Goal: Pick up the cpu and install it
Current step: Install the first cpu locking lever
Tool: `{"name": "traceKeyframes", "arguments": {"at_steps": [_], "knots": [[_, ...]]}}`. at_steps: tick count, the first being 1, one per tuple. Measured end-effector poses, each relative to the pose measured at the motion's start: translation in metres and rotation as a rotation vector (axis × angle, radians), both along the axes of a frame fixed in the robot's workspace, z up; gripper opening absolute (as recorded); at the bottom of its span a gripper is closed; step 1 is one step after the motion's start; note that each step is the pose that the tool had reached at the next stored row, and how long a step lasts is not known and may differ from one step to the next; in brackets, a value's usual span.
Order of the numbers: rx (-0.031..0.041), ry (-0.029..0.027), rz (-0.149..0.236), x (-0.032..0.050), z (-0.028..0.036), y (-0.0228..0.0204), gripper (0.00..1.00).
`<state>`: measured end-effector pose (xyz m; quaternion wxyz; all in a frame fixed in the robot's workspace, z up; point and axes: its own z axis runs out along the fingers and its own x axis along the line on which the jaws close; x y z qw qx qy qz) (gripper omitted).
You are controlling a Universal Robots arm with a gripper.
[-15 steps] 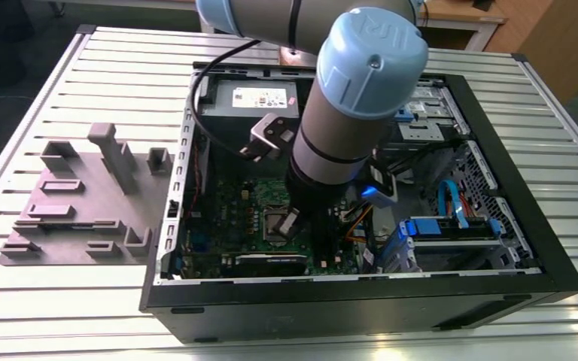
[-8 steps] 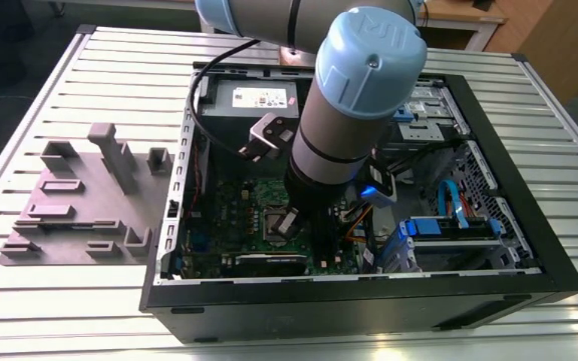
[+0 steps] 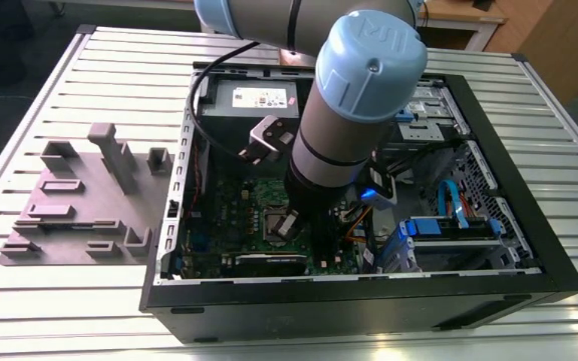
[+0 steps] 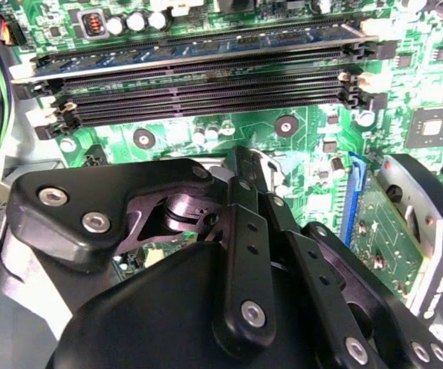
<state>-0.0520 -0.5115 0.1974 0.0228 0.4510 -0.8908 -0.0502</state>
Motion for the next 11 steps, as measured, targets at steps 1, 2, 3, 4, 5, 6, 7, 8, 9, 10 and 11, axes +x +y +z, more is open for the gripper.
{"name": "traceKeyframes", "arguments": {"at_steps": [1, 2, 3, 4, 5, 6, 7, 8, 9, 10, 11], "knots": [[0.0003, 0.0, 0.0, 0.0001, -0.0004, -0.0007, 0.1], [0.0002, -0.0001, 0.0, 0.0001, -0.0009, -0.0016, 0.1], [0.0001, 0.0, 0.0, 0.0001, -0.0014, -0.0022, 0.1], [-0.0001, 0.0, 0.0, 0.0001, -0.0021, -0.0028, 0.1], [-0.0002, 0.0, 0.0, 0.0001, -0.003, -0.0031, 0.1], [-0.0001, -0.0001, 0.0, 0.0002, -0.0039, -0.0032, 0.1], [0.0, -0.0002, 0.0, 0.0003, -0.0047, -0.0033, 0.1], [-0.0001, -0.0002, 0.0, 0.0003, -0.0054, -0.0033, 0.1], [-0.0001, -0.0003, 0.0, 0.0004, -0.0059, -0.0033, 0.1], [-0.0001, -0.0002, 0.0, 0.0005, -0.0063, -0.0034, 0.1], [0.0, -0.0002, 0.0, 0.0007, -0.0068, -0.0034, 0.1]]}}
